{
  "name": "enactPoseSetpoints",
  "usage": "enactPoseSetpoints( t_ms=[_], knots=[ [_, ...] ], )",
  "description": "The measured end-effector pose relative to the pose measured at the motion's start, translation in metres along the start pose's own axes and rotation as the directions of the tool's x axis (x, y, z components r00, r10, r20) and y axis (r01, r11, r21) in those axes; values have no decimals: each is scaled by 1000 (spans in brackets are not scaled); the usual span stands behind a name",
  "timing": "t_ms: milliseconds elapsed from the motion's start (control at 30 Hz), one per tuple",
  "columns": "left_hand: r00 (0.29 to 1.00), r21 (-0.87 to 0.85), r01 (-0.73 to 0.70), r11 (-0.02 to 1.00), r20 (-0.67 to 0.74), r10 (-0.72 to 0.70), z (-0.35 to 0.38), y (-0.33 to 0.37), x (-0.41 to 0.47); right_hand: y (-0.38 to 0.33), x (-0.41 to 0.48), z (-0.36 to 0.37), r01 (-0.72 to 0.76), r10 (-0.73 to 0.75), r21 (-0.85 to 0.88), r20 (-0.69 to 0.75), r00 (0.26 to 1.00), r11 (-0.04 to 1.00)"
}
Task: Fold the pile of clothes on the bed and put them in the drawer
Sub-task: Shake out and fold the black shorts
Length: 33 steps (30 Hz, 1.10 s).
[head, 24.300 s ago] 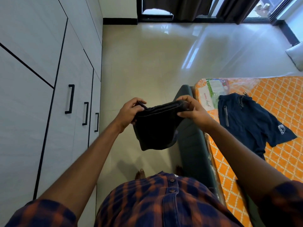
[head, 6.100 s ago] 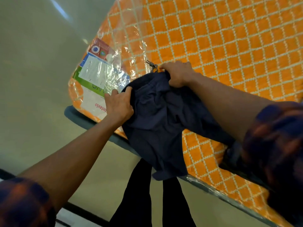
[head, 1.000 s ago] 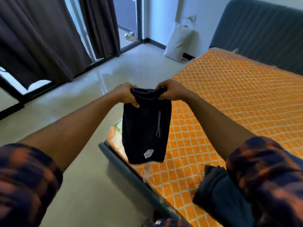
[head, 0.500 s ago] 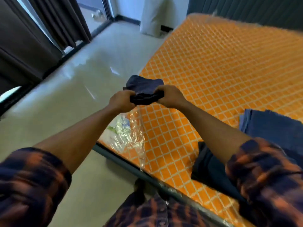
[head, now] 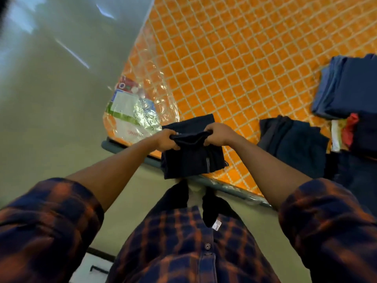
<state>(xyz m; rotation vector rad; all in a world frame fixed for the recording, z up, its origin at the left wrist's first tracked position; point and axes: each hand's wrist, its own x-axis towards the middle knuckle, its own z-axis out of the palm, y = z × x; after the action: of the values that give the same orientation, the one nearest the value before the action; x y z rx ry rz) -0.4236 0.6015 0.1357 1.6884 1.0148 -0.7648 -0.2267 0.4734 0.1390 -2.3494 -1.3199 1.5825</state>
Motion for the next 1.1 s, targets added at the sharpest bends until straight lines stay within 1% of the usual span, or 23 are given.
enactPoseSetpoints(
  t_ms=[100,167,233,267,300,333,367,433,467,533,600,667,733,767,800,833,867,900,933,967,1033,1067,1100],
  knots=[
    [993,-133,78,988,-76,-88,-21,-5,32,2,38,-11,1,12,110,-122,992,994],
    [983,-155,160,975,-68,-172,-28,-14,56,8,70,-10,-57,87,186,-155,984,981],
    [972,-109,187,976,-122,-200,-23,-25,72,11,90,1,-140,189,216,-222,957,966],
    [963,-71,179,981,-192,-190,-17,-32,78,13,94,11,-164,221,210,-290,931,964],
    [943,-37,169,985,-285,-173,-10,-39,81,13,95,22,-151,214,190,-375,902,970],
    [914,-22,155,988,-376,-152,-2,-45,83,13,92,35,-96,159,158,-462,872,983],
    [884,-31,136,990,-448,-135,7,-50,83,13,86,50,-10,68,111,-537,841,994],
    [842,-106,103,989,-520,-144,25,-57,76,16,67,82,138,-130,-33,-608,783,990],
    [841,-156,95,983,-516,-163,35,-60,72,20,57,100,159,-192,-108,-589,785,981],
    [875,-302,91,949,-431,-221,55,-71,64,31,37,134,142,-229,-214,-468,854,966],
    [910,-447,105,889,-318,-267,75,-91,62,44,23,156,97,-197,-295,-331,923,951],
    [916,-520,115,846,-273,-293,93,-113,69,57,19,164,50,-130,-270,-289,949,962],
    [912,-575,111,810,-264,-313,90,-106,67,62,25,157,5,-53,-135,-355,933,991],
    [907,-601,121,790,-257,-334,86,-99,67,62,30,152,-44,16,-58,-407,913,997],
    [903,-625,133,769,-243,-354,83,-96,71,63,36,147,-115,117,30,-447,887,993],
    [904,-656,149,740,-212,-370,79,-92,74,65,44,141,-186,232,146,-451,861,972],
    [912,-695,162,701,-167,-376,75,-90,77,67,52,133,-236,343,288,-414,843,928],
    [925,-725,183,664,-101,-366,72,-87,78,70,61,124,-272,429,425,-336,838,863],
    [939,-742,211,636,-27,-343,69,-86,79,73,69,114,-300,473,515,-245,846,803],
    [945,-750,248,614,47,-324,67,-83,75,76,74,105,-323,480,561,-154,864,762],
    [952,-745,275,608,120,-283,64,-76,67,78,73,92,-349,424,648,44,905,677],
    [957,-757,261,599,122,-263,63,-73,64,75,70,88,-372,376,695,156,914,616],
    [963,-773,243,586,117,-244,62,-72,61,69,66,87,-406,334,705,248,909,581]
  ],
)
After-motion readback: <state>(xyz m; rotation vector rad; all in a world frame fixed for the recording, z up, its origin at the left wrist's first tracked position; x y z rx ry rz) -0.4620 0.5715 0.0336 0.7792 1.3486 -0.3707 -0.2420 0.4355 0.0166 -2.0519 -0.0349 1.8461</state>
